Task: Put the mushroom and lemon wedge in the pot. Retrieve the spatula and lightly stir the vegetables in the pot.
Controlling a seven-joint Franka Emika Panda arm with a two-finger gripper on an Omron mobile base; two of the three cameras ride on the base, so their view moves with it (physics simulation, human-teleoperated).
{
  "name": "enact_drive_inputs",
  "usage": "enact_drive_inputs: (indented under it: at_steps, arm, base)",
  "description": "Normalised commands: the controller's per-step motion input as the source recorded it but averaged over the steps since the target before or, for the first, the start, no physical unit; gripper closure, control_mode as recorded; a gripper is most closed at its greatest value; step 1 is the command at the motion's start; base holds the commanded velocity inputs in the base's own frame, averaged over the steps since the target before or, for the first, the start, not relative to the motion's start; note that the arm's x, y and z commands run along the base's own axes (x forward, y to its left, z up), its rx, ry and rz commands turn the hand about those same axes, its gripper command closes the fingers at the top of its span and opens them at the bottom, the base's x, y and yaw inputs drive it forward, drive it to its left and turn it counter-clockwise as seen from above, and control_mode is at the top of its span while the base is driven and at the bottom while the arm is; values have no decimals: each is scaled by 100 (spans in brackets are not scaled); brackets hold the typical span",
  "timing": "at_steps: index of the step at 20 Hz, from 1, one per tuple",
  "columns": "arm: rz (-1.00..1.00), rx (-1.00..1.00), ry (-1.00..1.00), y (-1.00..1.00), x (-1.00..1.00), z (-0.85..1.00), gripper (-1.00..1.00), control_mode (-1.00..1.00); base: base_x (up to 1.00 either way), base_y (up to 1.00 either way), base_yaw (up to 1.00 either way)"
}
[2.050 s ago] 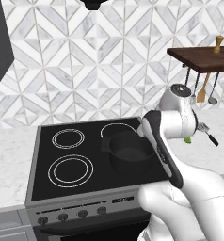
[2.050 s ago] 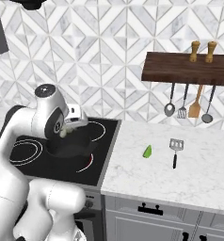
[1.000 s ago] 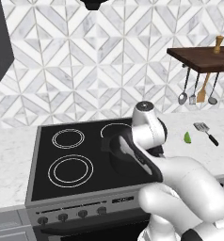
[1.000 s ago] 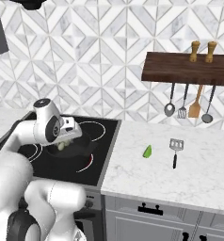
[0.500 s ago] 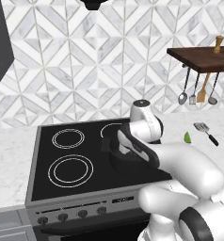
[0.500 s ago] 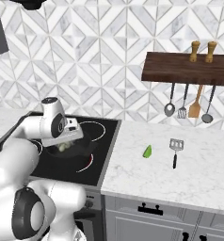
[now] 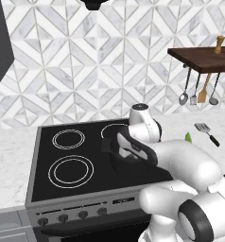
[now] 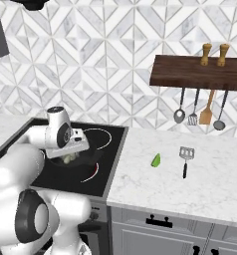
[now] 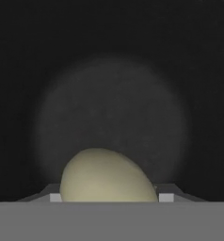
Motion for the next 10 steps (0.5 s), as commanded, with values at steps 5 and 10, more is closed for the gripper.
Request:
enact_drive_inputs:
  at_steps: [5,10]
  arm:
    - [2,0,15,0,5,-11,100,-100]
    - [0,0,8,0,13,-15,100,-100]
  base:
    - [0,0,0]
    - [0,0,0]
